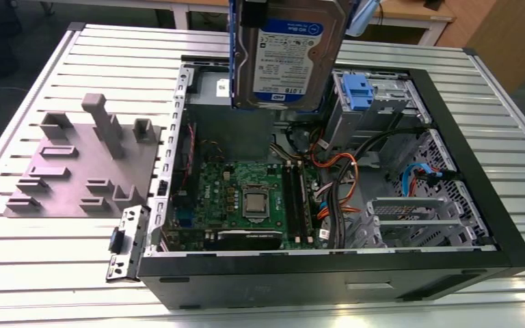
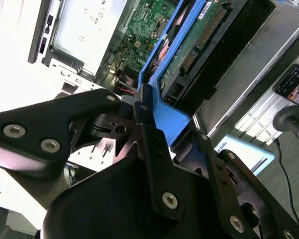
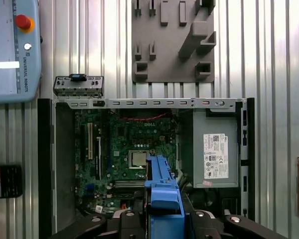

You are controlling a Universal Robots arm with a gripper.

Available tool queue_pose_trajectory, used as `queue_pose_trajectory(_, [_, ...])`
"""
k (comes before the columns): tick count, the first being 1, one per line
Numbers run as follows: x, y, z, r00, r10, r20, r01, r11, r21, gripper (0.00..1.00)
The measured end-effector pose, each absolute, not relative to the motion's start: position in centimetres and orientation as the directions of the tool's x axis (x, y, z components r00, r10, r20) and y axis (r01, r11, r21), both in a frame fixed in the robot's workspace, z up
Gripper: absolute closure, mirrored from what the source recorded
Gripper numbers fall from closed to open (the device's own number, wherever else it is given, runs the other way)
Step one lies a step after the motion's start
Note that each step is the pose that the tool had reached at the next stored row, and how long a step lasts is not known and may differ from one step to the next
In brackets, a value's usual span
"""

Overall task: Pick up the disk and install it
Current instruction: 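Insert the disk into the insertion slot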

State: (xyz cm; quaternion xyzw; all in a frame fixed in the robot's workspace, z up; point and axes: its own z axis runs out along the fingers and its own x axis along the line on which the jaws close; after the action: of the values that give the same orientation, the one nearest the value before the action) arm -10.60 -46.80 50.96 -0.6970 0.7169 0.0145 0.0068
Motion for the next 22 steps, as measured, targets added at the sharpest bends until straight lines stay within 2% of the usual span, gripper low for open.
queue_pose_trajectory(12, [-9.8, -46.9, 50.9, -0.028, -0.999, -0.03, -1.0, 0.028, 0.011, 0.63])
queue_pose_trajectory(22, [-9.3, -49.7, 50.6, -0.028, -0.999, -0.03, -1.0, 0.028, 0.011, 0.63])
